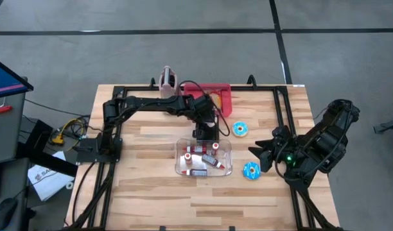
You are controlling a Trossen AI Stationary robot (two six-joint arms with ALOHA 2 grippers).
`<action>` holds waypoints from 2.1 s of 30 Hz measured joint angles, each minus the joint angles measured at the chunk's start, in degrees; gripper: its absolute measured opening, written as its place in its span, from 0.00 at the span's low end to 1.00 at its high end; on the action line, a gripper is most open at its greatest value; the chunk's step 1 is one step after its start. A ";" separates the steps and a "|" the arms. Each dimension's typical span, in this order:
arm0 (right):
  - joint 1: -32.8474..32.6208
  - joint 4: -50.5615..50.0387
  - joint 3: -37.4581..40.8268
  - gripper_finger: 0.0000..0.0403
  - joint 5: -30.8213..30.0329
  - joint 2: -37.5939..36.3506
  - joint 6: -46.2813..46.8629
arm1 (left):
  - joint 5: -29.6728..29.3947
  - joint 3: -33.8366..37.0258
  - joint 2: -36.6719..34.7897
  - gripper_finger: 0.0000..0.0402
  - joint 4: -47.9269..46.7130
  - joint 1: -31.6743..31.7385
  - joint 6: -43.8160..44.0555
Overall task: Pick & Place Food Item
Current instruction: Put the pink donut into the black bin
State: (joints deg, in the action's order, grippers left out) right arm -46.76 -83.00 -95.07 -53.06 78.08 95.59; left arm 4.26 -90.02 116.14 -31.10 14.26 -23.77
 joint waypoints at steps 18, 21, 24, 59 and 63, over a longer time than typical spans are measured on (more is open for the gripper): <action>0.02 -1.44 0.00 0.53 -0.17 0.00 0.00 | 0.23 2.64 0.13 0.30 3.48 0.04 0.41; 0.00 -1.76 0.00 0.53 -0.17 0.00 0.00 | 0.24 2.69 1.01 0.30 3.86 0.06 0.63; 0.00 -1.81 0.00 0.53 -0.17 0.00 0.01 | 0.25 2.58 1.82 0.30 5.36 0.07 0.67; -0.07 -1.94 0.00 0.53 0.26 0.00 0.46 | 2.68 2.64 3.32 0.44 2.58 0.33 0.49; -0.07 -1.88 0.00 0.53 0.26 0.00 0.46 | 2.07 2.64 3.33 0.43 2.40 0.33 0.43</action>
State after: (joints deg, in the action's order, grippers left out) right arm -46.83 -84.88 -95.07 -52.80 78.08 96.05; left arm 6.33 -87.37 119.47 -28.70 14.59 -23.34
